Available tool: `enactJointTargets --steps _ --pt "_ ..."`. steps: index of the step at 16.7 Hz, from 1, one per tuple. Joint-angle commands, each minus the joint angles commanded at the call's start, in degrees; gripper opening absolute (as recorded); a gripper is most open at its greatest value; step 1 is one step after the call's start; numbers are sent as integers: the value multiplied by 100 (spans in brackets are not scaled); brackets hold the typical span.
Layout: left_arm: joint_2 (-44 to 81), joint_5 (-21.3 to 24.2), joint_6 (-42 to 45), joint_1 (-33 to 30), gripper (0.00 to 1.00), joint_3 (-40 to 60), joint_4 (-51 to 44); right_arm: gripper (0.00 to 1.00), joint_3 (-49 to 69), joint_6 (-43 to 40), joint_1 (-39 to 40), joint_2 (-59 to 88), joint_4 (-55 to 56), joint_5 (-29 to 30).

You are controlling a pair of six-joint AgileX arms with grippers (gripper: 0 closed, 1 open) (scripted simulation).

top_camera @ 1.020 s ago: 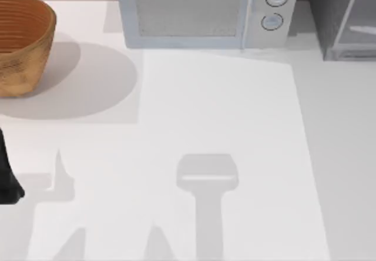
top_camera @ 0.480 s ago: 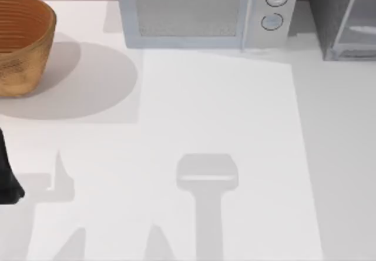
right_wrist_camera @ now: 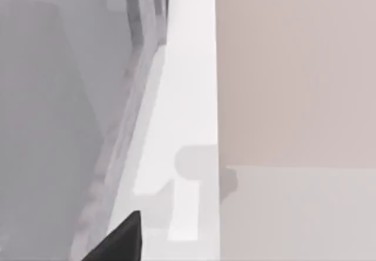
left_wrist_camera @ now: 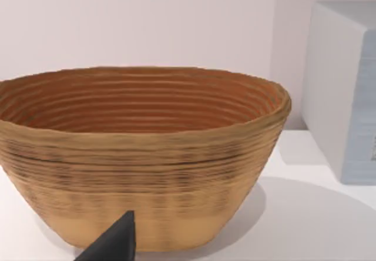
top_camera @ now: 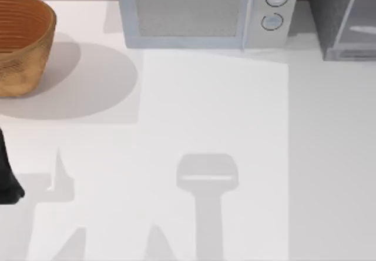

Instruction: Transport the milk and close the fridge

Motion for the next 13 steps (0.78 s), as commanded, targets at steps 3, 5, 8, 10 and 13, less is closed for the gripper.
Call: enactJointTargets --steps 3,5,8,10,13 --pt "0 0 0 0 100 0 0 100 -69 520 250 -35 496 114" --pt "0 0 0 0 100 0 0 100 -75 571 273 -36 545 124" --pt "0 0 0 0 100 0 0 100 -69 561 227 -35 543 113" --pt "0 0 0 0 100 0 0 100 -80 621 298 -72 600 174" --pt "0 0 0 0 100 0 0 100 -201 982 836 -244 880 578"
